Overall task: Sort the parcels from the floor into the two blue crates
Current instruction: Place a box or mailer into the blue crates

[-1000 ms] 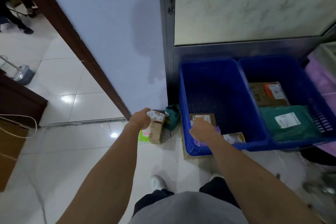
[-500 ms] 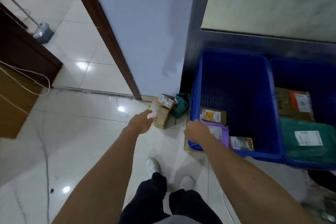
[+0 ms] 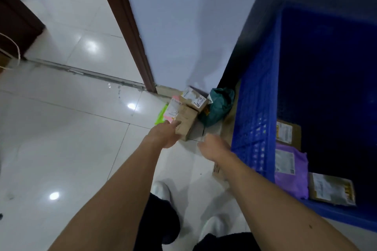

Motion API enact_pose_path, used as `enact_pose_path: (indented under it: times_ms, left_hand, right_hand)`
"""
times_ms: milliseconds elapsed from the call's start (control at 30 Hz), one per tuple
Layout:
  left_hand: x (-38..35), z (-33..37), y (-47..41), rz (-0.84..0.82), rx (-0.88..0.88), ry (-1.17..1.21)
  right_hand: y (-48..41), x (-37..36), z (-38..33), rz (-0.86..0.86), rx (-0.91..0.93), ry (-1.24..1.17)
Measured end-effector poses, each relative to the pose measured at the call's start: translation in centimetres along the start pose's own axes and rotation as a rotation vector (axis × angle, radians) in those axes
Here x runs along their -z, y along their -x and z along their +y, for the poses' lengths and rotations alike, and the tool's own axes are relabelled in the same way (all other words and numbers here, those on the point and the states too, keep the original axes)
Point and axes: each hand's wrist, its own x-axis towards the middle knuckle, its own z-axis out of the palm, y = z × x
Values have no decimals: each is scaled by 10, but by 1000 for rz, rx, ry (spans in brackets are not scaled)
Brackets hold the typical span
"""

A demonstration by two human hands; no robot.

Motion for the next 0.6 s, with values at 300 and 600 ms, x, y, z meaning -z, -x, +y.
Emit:
enact_pose_path:
  times_ms: [300,600]
  left_hand:
    - [-98,-60,-189,70,142,182]
    - [-118,-77,-234,72,114,411]
  right_hand:
    - [-167,-114,-2,136,-61,-212]
    - [-259,-138,-19,290,-64,-232]
